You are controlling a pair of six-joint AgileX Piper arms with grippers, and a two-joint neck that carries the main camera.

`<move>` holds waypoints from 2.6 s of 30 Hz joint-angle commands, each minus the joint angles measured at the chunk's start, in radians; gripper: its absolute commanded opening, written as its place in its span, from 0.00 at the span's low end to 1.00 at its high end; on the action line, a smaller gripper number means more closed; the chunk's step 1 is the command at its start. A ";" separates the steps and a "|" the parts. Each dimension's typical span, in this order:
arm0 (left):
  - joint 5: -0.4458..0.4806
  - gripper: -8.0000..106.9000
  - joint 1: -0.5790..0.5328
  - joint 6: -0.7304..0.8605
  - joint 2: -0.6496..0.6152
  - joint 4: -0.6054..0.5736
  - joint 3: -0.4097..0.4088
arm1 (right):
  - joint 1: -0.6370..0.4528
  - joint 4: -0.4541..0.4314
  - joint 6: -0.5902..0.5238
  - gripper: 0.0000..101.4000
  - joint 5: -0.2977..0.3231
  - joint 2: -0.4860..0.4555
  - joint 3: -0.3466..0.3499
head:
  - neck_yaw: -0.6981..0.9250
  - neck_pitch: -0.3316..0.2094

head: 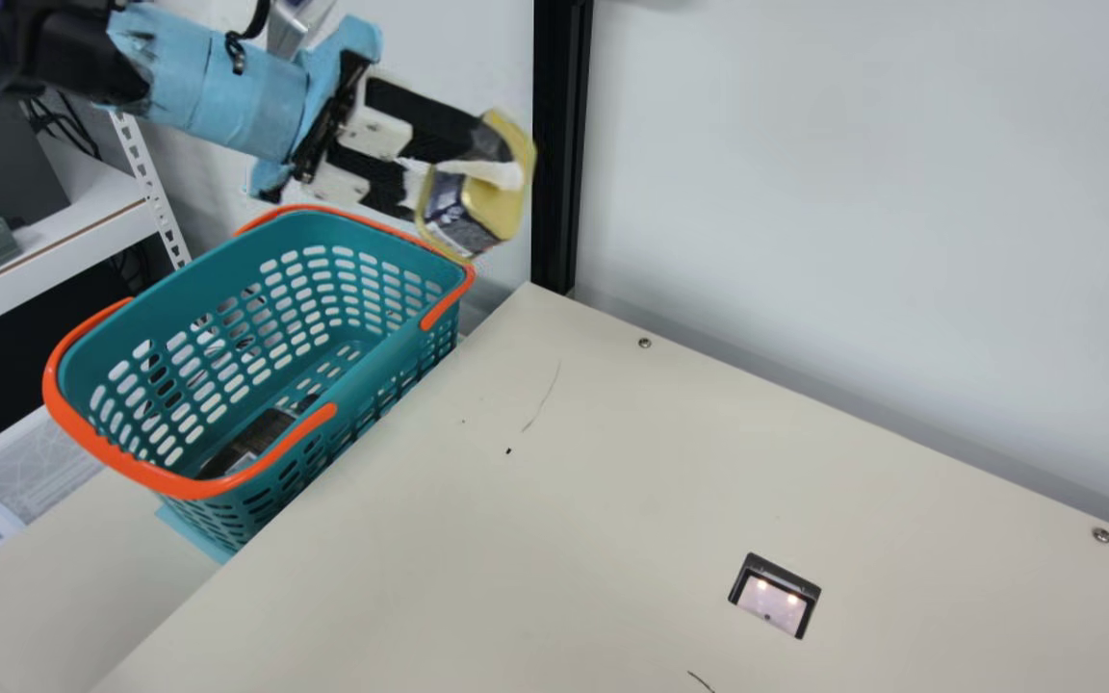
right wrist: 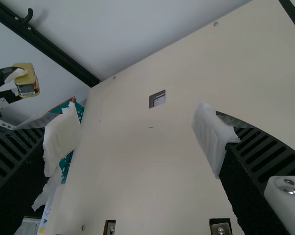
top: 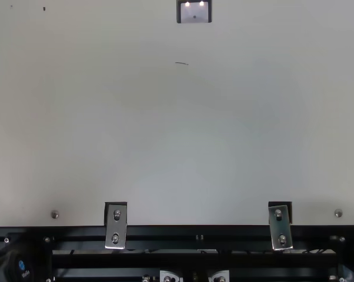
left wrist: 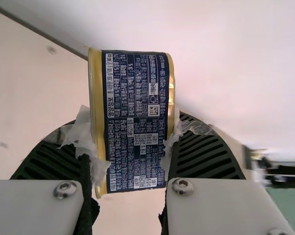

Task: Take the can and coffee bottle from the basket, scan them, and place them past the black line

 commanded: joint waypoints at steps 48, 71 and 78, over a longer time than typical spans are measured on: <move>0.000 0.16 0.121 -0.817 -0.793 -0.608 0.805 | 0.000 0.000 0.000 1.00 0.000 0.000 0.000 | 0.014 -0.032; 0.001 0.16 0.031 -0.810 -0.784 -0.662 0.796 | 0.000 0.000 0.000 1.00 0.000 0.000 0.000 | 0.014 -0.032; 0.002 0.16 -0.023 -0.809 -0.784 -0.686 0.790 | 0.000 0.000 0.000 1.00 0.000 0.000 0.000 | 0.014 -0.032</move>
